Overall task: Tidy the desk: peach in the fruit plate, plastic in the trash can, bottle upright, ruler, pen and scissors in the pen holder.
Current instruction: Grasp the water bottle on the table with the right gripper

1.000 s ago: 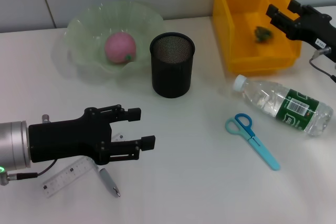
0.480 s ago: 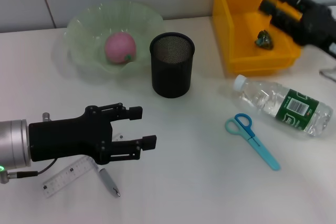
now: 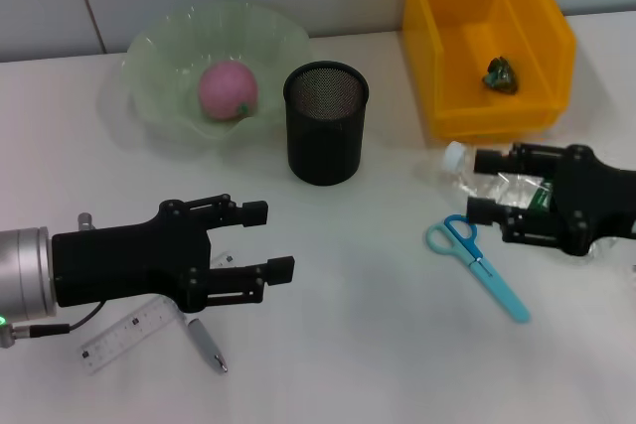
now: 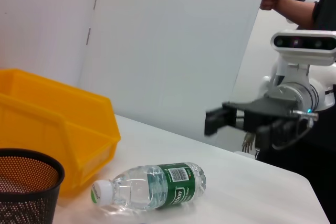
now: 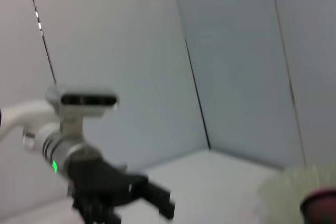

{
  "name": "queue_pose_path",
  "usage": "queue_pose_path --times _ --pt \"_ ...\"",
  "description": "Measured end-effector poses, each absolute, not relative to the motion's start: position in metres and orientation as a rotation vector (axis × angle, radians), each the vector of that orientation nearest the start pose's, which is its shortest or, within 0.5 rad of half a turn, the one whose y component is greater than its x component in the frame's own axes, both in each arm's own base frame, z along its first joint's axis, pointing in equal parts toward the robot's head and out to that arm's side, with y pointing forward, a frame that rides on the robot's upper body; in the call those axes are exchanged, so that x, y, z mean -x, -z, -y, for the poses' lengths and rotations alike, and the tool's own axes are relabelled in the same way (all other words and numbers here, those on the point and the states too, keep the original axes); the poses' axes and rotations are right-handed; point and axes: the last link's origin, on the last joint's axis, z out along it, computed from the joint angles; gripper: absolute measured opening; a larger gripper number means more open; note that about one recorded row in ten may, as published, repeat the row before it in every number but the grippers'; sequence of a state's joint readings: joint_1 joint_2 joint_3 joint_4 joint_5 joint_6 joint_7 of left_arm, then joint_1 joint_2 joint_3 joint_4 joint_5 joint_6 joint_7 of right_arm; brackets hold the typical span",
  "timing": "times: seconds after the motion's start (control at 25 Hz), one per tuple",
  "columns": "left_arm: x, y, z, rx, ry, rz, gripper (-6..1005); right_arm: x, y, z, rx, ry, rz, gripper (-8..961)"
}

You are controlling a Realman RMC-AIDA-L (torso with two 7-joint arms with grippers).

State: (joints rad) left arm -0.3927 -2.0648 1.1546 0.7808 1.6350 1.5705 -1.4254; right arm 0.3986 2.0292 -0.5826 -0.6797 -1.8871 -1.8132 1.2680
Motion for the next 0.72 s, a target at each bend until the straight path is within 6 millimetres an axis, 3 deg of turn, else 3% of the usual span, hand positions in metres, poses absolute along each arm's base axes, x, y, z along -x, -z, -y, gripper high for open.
queue_pose_path --times 0.32,0.68,0.72 --pt "0.23 0.021 -0.298 2.887 0.85 0.5 787 -0.279 -0.059 -0.293 2.68 -0.869 -0.569 666" --pt "0.228 0.021 -0.297 2.885 0.87 0.49 787 -0.247 -0.091 -0.315 2.861 -0.563 -0.732 666" --pt "0.228 0.021 -0.297 2.883 0.876 0.489 787 -0.244 -0.094 -0.318 2.867 -0.51 -0.752 700"
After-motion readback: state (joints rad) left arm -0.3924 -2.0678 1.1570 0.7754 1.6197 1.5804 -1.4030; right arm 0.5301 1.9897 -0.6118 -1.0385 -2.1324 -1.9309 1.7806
